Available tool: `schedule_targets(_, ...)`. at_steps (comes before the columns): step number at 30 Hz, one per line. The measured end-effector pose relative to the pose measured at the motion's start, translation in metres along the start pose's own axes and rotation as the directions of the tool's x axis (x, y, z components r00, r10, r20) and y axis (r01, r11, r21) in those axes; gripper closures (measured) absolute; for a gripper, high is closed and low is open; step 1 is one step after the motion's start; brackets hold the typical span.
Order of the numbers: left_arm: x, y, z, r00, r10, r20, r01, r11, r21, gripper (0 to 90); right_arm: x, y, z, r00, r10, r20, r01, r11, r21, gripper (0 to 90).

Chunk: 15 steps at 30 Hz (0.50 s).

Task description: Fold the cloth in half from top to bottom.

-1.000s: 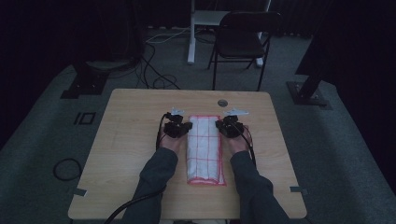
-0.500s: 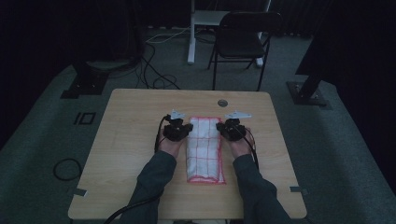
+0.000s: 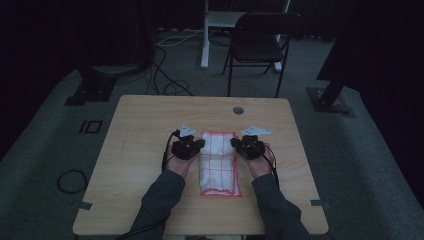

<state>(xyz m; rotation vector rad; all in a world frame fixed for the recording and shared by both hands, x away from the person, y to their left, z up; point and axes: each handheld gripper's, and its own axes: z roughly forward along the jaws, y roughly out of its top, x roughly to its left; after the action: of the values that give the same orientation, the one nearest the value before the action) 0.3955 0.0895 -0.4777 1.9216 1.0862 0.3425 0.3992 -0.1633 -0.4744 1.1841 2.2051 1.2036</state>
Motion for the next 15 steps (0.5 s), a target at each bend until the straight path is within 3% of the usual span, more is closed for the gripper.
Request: schedule_targets(15,-0.010,-0.017,-0.009,0.9999,-0.005,0.012,0.005,0.9999,0.010,86.7,0.008,-0.015,-0.005,0.9997,0.002,-0.024,-0.001,0.9998,0.019,85.2)
